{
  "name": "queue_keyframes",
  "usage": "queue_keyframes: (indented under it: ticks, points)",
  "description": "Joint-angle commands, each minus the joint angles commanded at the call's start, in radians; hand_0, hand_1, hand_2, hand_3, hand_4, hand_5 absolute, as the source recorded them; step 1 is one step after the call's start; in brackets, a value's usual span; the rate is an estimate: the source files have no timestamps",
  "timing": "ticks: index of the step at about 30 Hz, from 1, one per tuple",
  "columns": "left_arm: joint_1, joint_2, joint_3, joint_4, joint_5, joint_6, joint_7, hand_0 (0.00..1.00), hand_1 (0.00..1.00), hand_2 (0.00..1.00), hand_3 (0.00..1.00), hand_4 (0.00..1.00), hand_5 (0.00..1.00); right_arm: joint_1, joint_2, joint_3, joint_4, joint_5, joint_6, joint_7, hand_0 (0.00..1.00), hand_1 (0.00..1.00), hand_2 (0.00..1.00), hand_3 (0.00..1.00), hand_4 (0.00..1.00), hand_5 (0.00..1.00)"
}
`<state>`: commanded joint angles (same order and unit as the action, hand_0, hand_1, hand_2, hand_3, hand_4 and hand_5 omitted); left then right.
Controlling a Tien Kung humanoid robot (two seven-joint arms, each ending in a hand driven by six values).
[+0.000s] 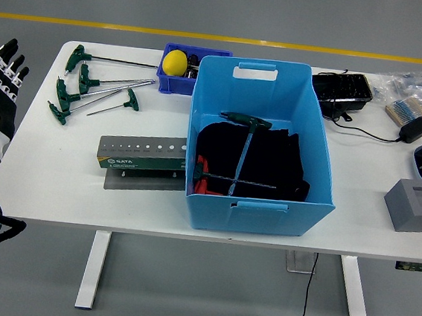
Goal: Lift tool from toolbox,place it in box,lift tool from toolbox,place it in box
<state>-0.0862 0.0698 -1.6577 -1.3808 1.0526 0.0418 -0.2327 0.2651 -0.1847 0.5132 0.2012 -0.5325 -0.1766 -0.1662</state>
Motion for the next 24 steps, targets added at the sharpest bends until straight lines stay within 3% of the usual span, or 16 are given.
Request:
queue_keyframes:
  ticks: [9, 10, 15, 16, 21, 22, 24]
  points:
    - [-0.007, 0.004, 0.002, -0.001, -0.003, 0.012, -0.013, 0.962, 0.998, 0.998, 0.974, 0.998, 0.998, -0.001, 0.001, 0.001, 0.000, -0.002, 0.001, -0.001, 0.635, 0.621, 0.687, 0.560, 0.805, 0.668]
    - [-0.007, 0.004, 0.007, -0.001, -0.007, 0.026, -0.015, 0.817, 0.855, 0.960, 0.871, 0.998, 0.931, -0.002, 0.001, 0.002, 0.000, -0.004, 0.002, -0.002, 0.635, 0.621, 0.687, 0.560, 0.805, 0.668]
    - [-0.005, 0.003, 0.022, 0.000, -0.048, 0.108, -0.034, 0.817, 0.855, 0.960, 0.871, 0.998, 0.931, -0.004, 0.001, 0.002, -0.001, -0.003, 0.002, -0.001, 0.635, 0.621, 0.687, 0.560, 0.805, 0.668]
    - [-0.005, 0.003, 0.025, 0.001, -0.064, 0.117, -0.040, 0.704, 0.730, 0.813, 0.764, 0.998, 0.806, -0.004, 0.002, 0.000, -0.001, 0.002, 0.000, 0.000, 0.635, 0.621, 0.687, 0.560, 0.805, 0.668]
    - [-0.002, 0.004, 0.022, 0.000, -0.085, 0.126, -0.062, 0.704, 0.730, 0.813, 0.764, 0.998, 0.806, -0.005, 0.002, -0.001, -0.001, 0.000, 0.002, 0.000, 0.635, 0.621, 0.687, 0.560, 0.805, 0.668]
    - [-0.002, 0.004, 0.023, 0.003, -0.088, 0.133, -0.069, 0.856, 0.868, 0.928, 0.782, 0.998, 0.794, -0.006, 0.001, -0.004, -0.002, 0.004, 0.001, 0.002, 0.634, 0.621, 0.687, 0.560, 0.806, 0.669]
    - [-0.006, 0.004, 0.027, 0.013, -0.088, 0.142, -0.069, 0.856, 0.868, 0.928, 0.782, 0.998, 0.794, -0.009, 0.002, -0.007, -0.003, 0.013, 0.000, 0.005, 0.634, 0.621, 0.687, 0.560, 0.806, 0.669]
